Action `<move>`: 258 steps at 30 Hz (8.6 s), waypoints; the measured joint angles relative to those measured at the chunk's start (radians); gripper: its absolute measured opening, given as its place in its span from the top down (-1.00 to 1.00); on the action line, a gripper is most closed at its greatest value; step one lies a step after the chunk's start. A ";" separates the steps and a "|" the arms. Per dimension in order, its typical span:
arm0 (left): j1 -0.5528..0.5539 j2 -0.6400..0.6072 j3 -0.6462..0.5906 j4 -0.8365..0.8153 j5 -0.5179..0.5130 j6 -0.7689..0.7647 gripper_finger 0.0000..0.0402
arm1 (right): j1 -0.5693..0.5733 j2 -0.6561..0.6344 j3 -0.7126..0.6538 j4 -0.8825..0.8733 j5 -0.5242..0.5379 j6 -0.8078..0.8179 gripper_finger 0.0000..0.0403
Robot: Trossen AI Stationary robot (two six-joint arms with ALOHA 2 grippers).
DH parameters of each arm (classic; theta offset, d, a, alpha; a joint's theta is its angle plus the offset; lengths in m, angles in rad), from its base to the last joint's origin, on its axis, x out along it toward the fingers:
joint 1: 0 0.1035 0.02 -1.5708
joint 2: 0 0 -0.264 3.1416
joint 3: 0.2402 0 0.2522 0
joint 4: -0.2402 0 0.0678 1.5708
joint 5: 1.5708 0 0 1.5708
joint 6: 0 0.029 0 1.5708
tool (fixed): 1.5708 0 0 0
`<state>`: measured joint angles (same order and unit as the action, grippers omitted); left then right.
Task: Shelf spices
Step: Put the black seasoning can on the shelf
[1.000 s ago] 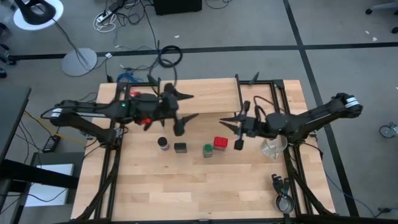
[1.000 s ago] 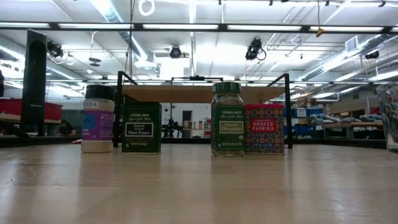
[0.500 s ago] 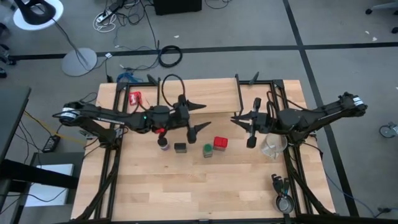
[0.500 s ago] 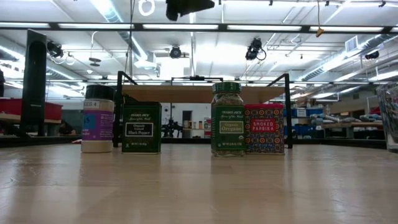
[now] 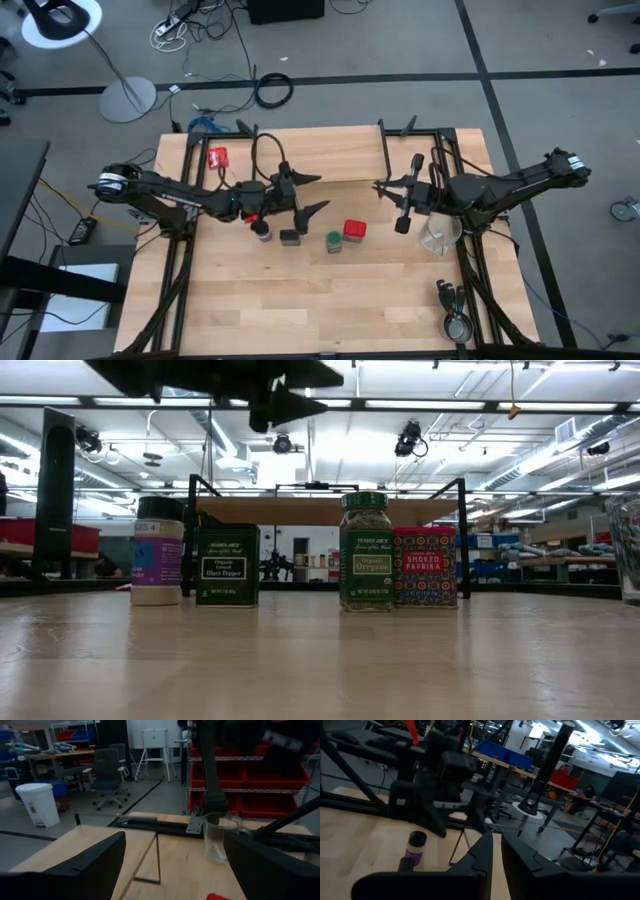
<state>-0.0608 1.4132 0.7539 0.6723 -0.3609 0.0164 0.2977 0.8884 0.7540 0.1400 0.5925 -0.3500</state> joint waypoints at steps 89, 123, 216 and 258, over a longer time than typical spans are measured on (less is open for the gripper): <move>-0.016 -0.376 0.419 -1.375 -0.091 -0.077 -0.70 | -0.100 0.475 0.000 0.529 -0.035 0.046 0.81; -0.139 -0.008 0.418 -1.335 0.075 -0.132 -0.70 | 0.111 0.106 0.000 0.299 0.288 -0.227 0.81; 0.487 0.312 1.220 -2.138 0.180 0.446 0.41 | 0.179 0.093 0.000 0.194 0.351 -0.177 0.81; 0.787 0.313 0.987 -1.918 0.389 0.638 0.19 | 0.179 0.092 0.000 0.193 0.347 -0.187 0.81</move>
<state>0.7265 1.7260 1.7409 -1.2460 0.0284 0.6543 0.4767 0.9806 0.7536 0.3332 0.9394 -0.5370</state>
